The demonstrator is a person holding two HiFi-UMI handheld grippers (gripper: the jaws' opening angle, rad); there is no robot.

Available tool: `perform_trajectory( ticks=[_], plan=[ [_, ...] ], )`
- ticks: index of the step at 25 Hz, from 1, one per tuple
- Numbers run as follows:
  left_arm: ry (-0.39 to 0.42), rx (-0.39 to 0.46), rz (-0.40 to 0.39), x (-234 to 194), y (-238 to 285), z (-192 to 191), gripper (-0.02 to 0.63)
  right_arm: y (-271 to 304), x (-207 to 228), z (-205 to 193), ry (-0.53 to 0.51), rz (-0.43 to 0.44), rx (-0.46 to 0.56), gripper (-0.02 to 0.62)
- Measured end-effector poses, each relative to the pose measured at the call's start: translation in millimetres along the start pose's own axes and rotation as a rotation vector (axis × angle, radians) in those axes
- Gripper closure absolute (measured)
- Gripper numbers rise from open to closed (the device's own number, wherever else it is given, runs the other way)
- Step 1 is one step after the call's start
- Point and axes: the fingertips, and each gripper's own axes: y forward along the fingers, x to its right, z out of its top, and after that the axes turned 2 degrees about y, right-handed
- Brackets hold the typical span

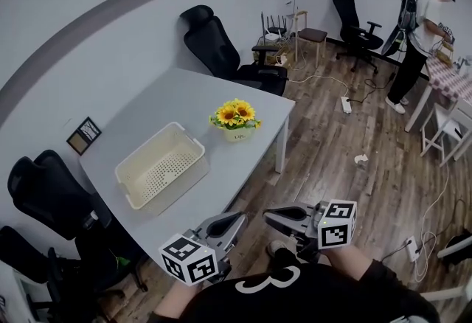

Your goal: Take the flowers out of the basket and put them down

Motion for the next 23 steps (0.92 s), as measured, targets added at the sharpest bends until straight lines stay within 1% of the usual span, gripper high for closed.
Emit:
perform_trajectory(
  ticks=[4,11,16,23],
  plan=[
    [-0.012,0.015,-0.031,16.4,-9.6,-3.2,0.594,-7.8,-14.8,-5.2,0.000,-0.011,0.029,0.589],
    [-0.037,0.032,-0.081,34.1,-20.3,-2.2,0.595,-15.4,-30.7,-13.5,-0.010,-0.028,0.041,0.589],
    [-0.021,0.031,-0.089,36.1,-26.2,-1.8,0.594,-10.4,-36.3,-14.7,-0.018,-0.027,0.037,0.589],
    [-0.021,0.026,-0.088,34.7,-27.3,-6.1,0.594,-10.2,-39.1,-17.7,-0.021,-0.012,0.038,0.589]
  ],
)
